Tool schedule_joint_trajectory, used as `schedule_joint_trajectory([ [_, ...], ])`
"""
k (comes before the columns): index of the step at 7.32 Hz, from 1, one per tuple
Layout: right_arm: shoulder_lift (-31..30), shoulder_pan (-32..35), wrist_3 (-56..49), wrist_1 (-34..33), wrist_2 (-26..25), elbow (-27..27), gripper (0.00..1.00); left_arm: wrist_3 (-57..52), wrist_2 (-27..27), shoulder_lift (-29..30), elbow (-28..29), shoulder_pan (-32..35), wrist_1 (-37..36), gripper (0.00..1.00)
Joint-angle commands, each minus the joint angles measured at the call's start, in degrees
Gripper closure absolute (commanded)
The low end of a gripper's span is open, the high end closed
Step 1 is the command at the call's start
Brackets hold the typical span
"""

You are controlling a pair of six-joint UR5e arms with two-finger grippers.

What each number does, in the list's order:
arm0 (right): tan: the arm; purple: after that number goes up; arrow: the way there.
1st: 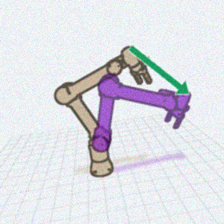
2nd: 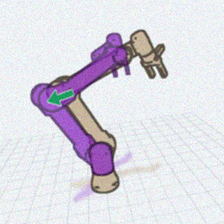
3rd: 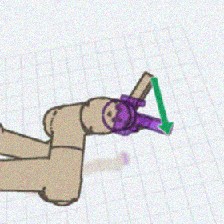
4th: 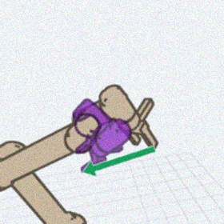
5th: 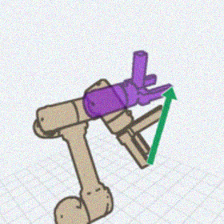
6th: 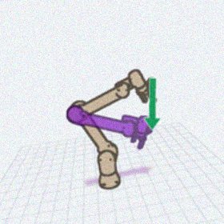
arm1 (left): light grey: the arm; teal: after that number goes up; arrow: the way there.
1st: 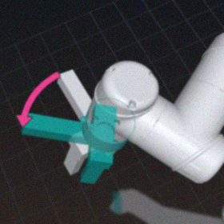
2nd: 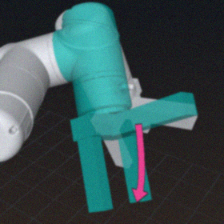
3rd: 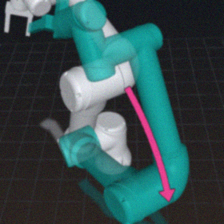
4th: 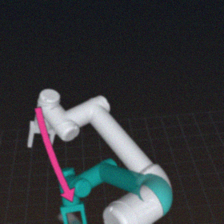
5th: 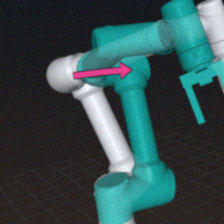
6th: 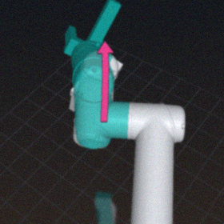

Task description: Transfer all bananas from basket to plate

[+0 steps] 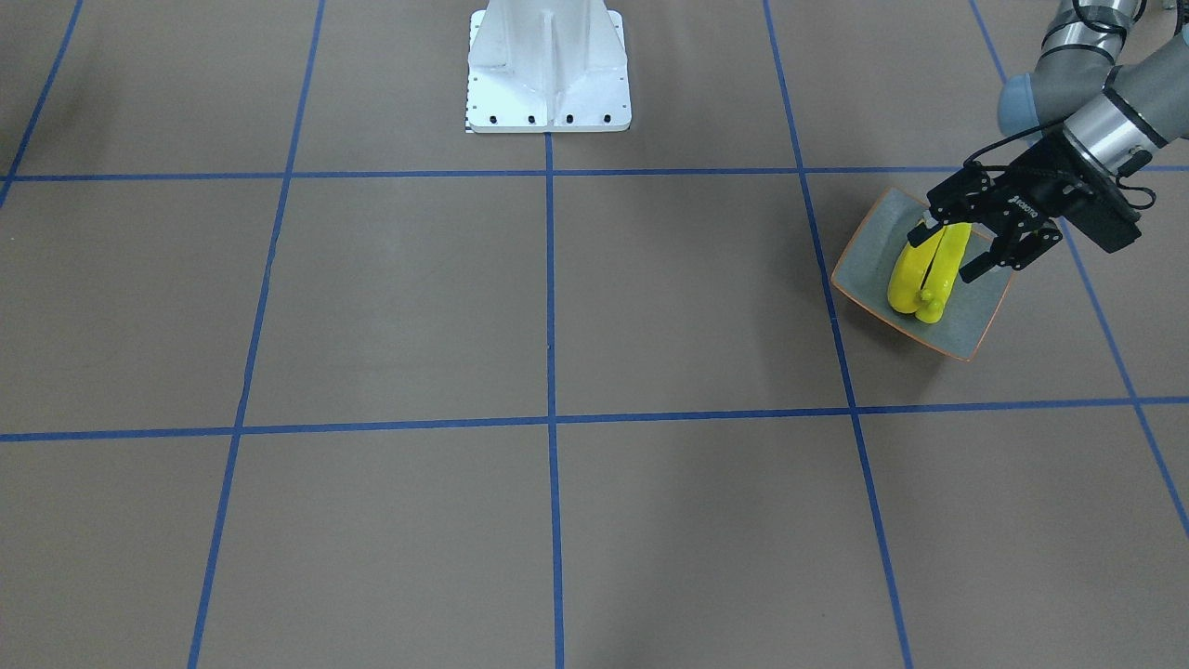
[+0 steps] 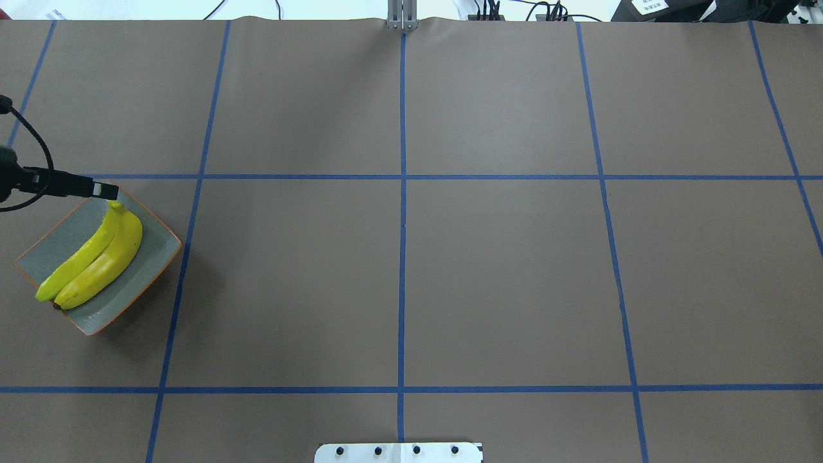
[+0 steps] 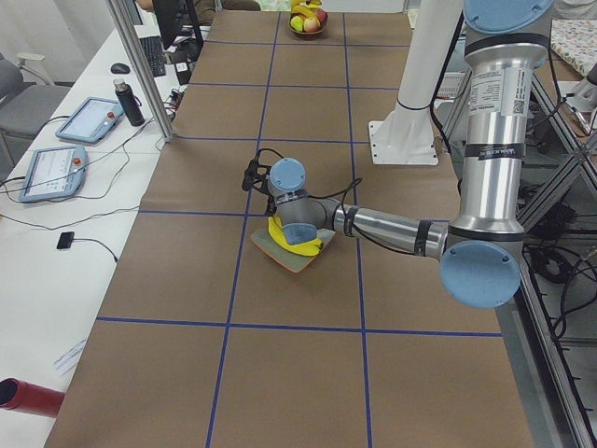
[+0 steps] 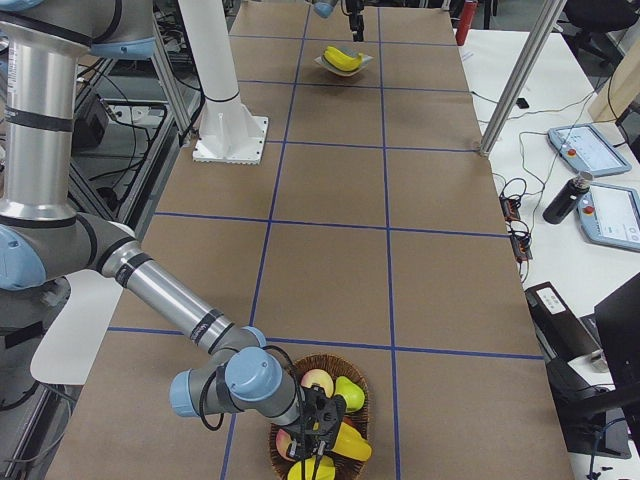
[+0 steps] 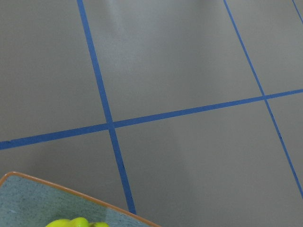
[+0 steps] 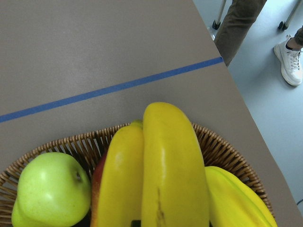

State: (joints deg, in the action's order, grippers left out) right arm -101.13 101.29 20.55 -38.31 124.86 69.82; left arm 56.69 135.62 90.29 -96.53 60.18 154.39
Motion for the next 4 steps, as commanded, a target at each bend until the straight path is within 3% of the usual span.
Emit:
schedule_joint_trajectory([
  [1, 0.3, 0.5, -0.2, -0.2, -1.7, 3.3, 1.00, 0.0, 0.0, -0.1, 0.6, -0.1, 0.0, 0.00],
  [2, 0.5, 0.4, 0.5, -0.4, -3.9, 5.4, 1.00, 0.1, 0.0, -0.1, 0.7, -0.1, 0.0, 0.00],
  [4, 3.1, -3.1, 0.8, 0.0, -3.1, 6.6, 1.00, 0.1, 0.0, 0.0, 1.2, -0.1, 0.0, 0.00],
])
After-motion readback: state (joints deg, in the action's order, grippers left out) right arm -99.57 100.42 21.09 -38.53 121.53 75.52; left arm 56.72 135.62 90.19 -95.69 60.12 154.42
